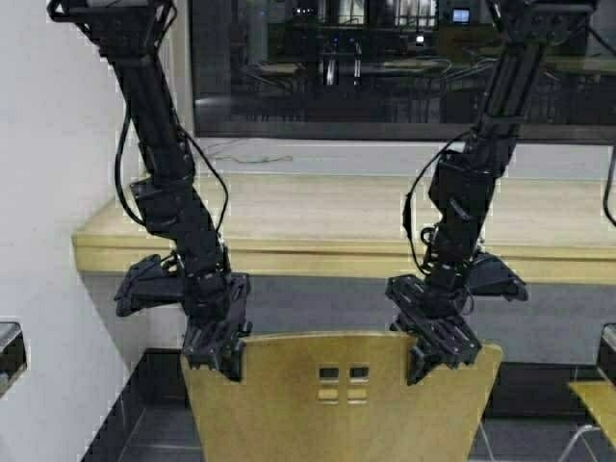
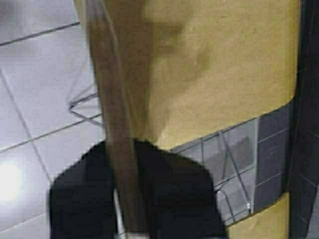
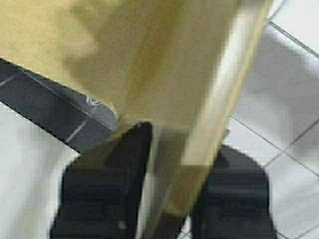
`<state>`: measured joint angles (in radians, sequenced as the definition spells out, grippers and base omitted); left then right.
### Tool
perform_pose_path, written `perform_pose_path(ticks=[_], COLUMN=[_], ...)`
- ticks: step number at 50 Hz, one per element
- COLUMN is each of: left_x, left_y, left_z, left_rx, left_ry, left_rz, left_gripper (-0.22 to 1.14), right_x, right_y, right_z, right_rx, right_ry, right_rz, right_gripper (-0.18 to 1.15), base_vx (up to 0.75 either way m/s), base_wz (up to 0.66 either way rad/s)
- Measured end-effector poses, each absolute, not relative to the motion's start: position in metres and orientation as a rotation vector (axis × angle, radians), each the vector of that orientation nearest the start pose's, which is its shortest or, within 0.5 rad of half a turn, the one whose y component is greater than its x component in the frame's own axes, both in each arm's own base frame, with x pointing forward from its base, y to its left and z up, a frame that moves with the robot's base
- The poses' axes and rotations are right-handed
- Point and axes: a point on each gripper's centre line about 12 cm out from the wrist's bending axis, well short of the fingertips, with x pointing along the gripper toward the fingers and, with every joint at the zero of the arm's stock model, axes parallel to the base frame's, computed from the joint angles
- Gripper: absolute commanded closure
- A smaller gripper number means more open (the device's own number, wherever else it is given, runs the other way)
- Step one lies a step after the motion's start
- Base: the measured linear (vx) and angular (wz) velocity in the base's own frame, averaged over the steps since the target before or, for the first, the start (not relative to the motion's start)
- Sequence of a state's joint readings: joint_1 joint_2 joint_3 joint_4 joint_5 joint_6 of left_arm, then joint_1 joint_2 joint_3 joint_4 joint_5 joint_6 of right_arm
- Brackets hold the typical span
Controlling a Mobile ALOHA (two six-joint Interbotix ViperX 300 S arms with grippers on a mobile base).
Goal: Push the chairs under the table
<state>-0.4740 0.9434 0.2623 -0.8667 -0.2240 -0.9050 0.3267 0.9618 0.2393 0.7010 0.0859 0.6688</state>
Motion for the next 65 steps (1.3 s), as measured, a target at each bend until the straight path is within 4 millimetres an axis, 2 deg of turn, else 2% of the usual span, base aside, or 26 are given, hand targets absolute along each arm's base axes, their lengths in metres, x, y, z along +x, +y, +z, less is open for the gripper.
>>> perform_pose_path(ticks=[16,31,47,65], left_x=[0.404,0.391,0.388,0.383], left_y=[-0.177,-0.175,-0.172,-0.163], left_z=[-0.128,-0.127,-0.125,-0.125], left_rx=[-1.255,-1.237,-1.232,-1.228], left_ry=[0.916,0.945,0.948,0.950], left_rz=[0.659,0.675,0.679,0.705], left_gripper=[0.80,0.80,0.80,0.80], right_x=[0.403,0.386,0.383,0.380], right_y=[0.149,0.148,0.147,0.159], right_z=[-0.145,-0.149,-0.156,-0.156], right_rx=[0.986,0.965,0.961,0.941], right_ry=[1.246,1.291,1.304,1.317], right_rz=[-0.552,-0.576,-0.586,-0.560], right_gripper=[0.91,0.91,0.91,0.91], base_vx=[0.24,0.28,0.26,0.27], base_wz=[-0.06,-0.03,0.02,-0.06])
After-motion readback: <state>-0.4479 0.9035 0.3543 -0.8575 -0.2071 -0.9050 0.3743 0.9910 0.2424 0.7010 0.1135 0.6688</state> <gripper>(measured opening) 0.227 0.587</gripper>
